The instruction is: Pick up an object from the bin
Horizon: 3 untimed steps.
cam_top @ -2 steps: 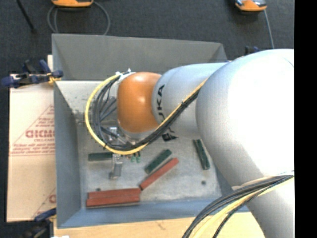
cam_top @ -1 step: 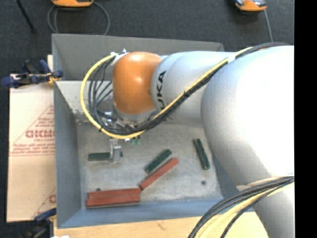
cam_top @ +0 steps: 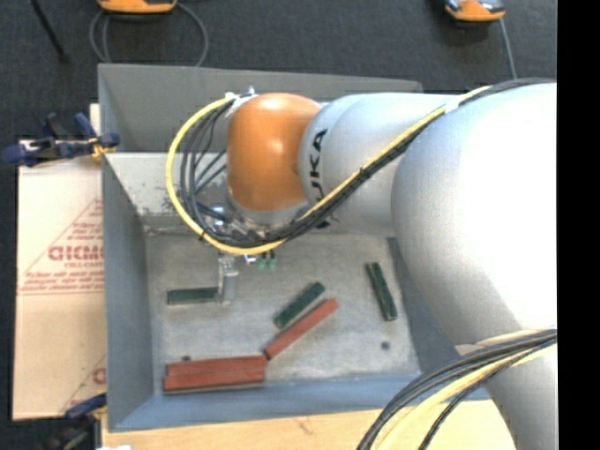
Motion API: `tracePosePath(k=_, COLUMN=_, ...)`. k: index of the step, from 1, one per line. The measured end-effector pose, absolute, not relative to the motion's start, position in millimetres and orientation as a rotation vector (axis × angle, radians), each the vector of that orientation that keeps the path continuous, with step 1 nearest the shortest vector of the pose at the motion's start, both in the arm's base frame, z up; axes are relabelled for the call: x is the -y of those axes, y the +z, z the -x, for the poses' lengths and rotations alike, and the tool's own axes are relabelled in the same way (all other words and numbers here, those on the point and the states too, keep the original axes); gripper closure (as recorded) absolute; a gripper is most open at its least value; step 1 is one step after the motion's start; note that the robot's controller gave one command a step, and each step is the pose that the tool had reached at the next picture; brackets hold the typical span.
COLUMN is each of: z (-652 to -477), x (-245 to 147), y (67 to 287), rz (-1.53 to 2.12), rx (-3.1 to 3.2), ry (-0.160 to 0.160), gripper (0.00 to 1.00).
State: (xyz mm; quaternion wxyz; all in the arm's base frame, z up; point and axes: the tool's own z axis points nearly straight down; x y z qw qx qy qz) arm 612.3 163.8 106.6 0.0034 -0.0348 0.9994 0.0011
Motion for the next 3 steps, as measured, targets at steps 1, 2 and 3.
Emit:
tracePosePath(k=1, z=-614.1, x=-171.3, y=68.5, rz=0.127, rx=-3.139, ry=0.002, gripper=0.00)
tracePosePath(k=2, z=-615.3, x=-171.1, y=69.5, rz=0.125, rx=-3.136, ry=0.004, gripper=0.00)
tracePosePath(k=3, z=-615.4, x=-171.0, y=69.7, rz=0.123, rx=-3.136, ry=0.004, gripper=1.00)
